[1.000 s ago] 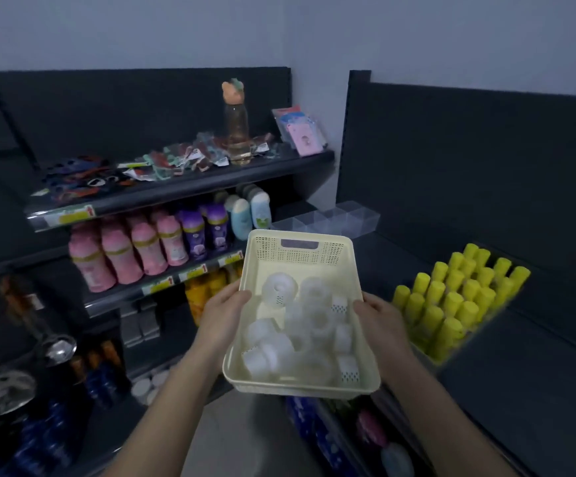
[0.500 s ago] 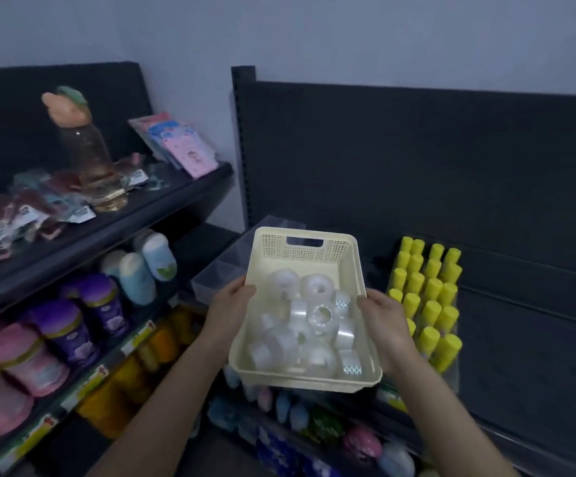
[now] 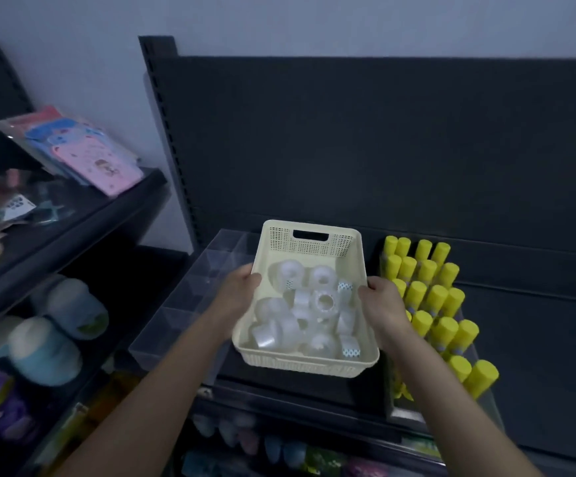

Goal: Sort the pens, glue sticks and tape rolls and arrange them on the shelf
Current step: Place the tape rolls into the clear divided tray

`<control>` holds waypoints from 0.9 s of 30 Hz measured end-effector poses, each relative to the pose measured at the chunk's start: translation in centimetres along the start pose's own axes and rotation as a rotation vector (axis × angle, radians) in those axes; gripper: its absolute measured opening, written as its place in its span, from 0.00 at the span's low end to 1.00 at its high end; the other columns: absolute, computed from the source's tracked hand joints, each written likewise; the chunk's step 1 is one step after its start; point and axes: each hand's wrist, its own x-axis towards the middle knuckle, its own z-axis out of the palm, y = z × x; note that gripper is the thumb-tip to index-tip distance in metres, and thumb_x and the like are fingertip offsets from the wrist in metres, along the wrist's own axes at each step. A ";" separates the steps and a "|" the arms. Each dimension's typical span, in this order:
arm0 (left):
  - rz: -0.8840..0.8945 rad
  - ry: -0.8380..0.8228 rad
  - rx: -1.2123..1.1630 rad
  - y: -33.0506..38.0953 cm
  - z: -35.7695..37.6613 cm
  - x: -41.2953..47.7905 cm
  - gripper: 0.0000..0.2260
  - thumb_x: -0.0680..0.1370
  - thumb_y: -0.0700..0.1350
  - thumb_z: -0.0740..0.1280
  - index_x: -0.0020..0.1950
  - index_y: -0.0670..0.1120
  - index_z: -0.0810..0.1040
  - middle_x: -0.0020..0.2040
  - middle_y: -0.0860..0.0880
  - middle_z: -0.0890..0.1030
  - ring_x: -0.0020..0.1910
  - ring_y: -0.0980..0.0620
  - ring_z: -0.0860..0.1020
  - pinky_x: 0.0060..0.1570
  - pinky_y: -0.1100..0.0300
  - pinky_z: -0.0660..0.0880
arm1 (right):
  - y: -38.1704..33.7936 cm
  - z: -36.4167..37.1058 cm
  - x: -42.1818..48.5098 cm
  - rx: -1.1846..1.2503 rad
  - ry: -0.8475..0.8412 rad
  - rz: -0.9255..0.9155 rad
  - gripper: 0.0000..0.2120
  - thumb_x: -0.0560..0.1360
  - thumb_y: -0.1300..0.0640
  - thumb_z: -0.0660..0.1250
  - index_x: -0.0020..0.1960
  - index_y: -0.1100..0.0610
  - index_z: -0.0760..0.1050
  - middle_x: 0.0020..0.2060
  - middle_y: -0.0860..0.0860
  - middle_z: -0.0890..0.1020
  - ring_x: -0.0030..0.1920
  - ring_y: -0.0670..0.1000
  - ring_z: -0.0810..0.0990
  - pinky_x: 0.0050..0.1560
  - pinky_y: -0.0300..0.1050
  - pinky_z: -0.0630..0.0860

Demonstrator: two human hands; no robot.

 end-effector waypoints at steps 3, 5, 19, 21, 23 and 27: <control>-0.001 -0.056 0.181 -1.2 0.5 2.4 0.11 0.78 0.35 0.57 0.52 0.38 0.78 0.47 0.39 0.82 0.40 0.48 0.78 0.37 0.58 0.71 | 0.5 0.5 0.9 -0.092 0.038 0.023 0.13 0.71 0.70 0.55 0.32 0.59 0.67 0.28 0.52 0.70 0.31 0.51 0.68 0.30 0.42 0.63; 0.025 -0.094 0.288 -1.5 0.7 4.2 0.11 0.77 0.34 0.56 0.49 0.39 0.78 0.45 0.42 0.81 0.42 0.45 0.78 0.38 0.57 0.71 | 0.6 0.8 1.6 -0.176 0.063 0.035 0.14 0.71 0.71 0.54 0.30 0.59 0.66 0.28 0.53 0.70 0.33 0.52 0.68 0.32 0.45 0.63; 0.412 -0.264 0.793 -0.8 0.1 10.7 0.08 0.73 0.35 0.65 0.51 0.42 0.74 0.51 0.46 0.76 0.49 0.48 0.77 0.40 0.61 0.73 | -0.4 4.2 3.4 -0.675 0.295 0.102 0.08 0.73 0.67 0.60 0.49 0.65 0.75 0.45 0.61 0.80 0.46 0.60 0.78 0.38 0.42 0.65; 0.603 -0.334 0.840 -1.1 0.4 11.6 0.20 0.73 0.39 0.69 0.64 0.41 0.72 0.61 0.45 0.72 0.62 0.46 0.71 0.56 0.59 0.71 | -0.1 4.8 3.2 -0.709 0.328 0.014 0.13 0.74 0.66 0.60 0.58 0.65 0.75 0.53 0.61 0.80 0.54 0.61 0.78 0.43 0.44 0.69; 0.725 -0.482 0.872 -1.1 0.7 12.2 0.27 0.73 0.43 0.70 0.71 0.43 0.68 0.67 0.47 0.68 0.68 0.48 0.66 0.65 0.57 0.67 | 0.2 5.1 2.8 -0.737 0.342 -0.076 0.19 0.75 0.67 0.60 0.65 0.64 0.73 0.59 0.61 0.78 0.60 0.60 0.75 0.55 0.43 0.69; 0.865 -0.634 1.101 -0.4 2.4 13.3 0.21 0.71 0.41 0.69 0.62 0.42 0.71 0.60 0.46 0.72 0.62 0.47 0.69 0.59 0.53 0.71 | 0.4 4.9 2.7 -0.694 0.356 -0.120 0.19 0.74 0.67 0.61 0.65 0.64 0.73 0.62 0.60 0.77 0.62 0.57 0.74 0.59 0.40 0.67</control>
